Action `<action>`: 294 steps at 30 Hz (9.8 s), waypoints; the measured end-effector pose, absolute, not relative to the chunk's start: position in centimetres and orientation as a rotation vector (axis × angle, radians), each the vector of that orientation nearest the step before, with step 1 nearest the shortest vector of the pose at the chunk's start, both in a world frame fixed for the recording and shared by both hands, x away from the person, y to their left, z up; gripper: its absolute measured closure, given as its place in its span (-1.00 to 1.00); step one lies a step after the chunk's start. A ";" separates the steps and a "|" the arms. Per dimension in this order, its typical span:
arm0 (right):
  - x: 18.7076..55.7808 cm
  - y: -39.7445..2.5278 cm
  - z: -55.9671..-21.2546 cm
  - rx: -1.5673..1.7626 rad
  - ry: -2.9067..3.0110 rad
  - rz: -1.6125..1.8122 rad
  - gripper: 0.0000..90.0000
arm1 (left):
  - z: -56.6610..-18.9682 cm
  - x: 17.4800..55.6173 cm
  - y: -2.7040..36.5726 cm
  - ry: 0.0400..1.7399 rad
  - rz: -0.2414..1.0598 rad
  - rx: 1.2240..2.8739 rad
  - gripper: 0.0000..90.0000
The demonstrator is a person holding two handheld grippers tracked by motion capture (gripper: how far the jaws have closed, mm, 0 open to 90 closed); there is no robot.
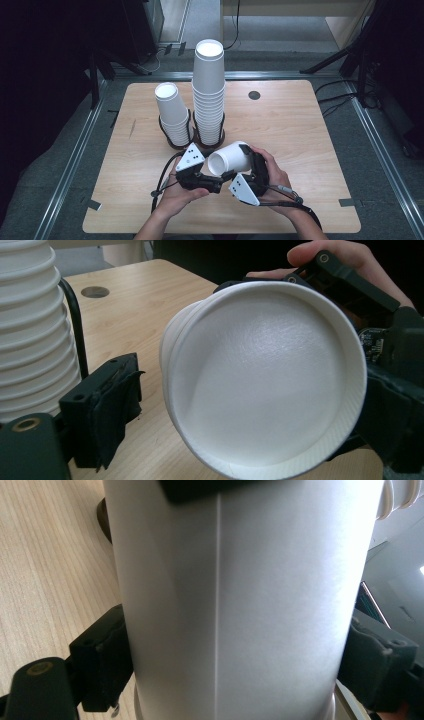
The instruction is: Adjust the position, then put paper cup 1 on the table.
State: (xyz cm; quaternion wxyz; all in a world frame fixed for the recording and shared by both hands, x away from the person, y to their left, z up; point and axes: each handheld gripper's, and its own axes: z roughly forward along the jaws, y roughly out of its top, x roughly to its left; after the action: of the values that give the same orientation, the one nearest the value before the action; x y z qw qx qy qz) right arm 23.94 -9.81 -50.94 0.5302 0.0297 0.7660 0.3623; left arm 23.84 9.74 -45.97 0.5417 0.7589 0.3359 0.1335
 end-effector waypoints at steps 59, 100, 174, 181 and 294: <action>22.3 -11.7 -49.3 0.159 1.835 1.007 -1.00 | -46.2 23.9 10.2 0.850 0.397 1.808 -0.45; 21.4 -13.9 -48.1 0.880 1.814 1.430 -0.94 | -47.0 23.9 10.1 0.853 0.470 1.719 -0.47; 24.6 -11.9 -49.1 2.704 0.994 2.289 -1.00 | -47.4 23.7 9.9 0.814 0.520 1.647 -0.47; 25.2 -11.6 -49.5 2.765 0.945 2.321 -1.00 | -47.4 23.6 9.7 0.807 0.518 1.655 -0.47; 29.3 -15.7 -46.6 2.133 0.919 2.364 -0.68 | -46.8 23.7 11.3 0.814 0.440 1.653 -0.71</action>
State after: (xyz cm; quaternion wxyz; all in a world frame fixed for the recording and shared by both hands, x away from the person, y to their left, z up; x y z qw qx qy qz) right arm 29.32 -15.67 -46.60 -0.0859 0.6412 0.2763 0.7107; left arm 23.73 11.27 -46.80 0.5842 0.7083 0.3486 0.1885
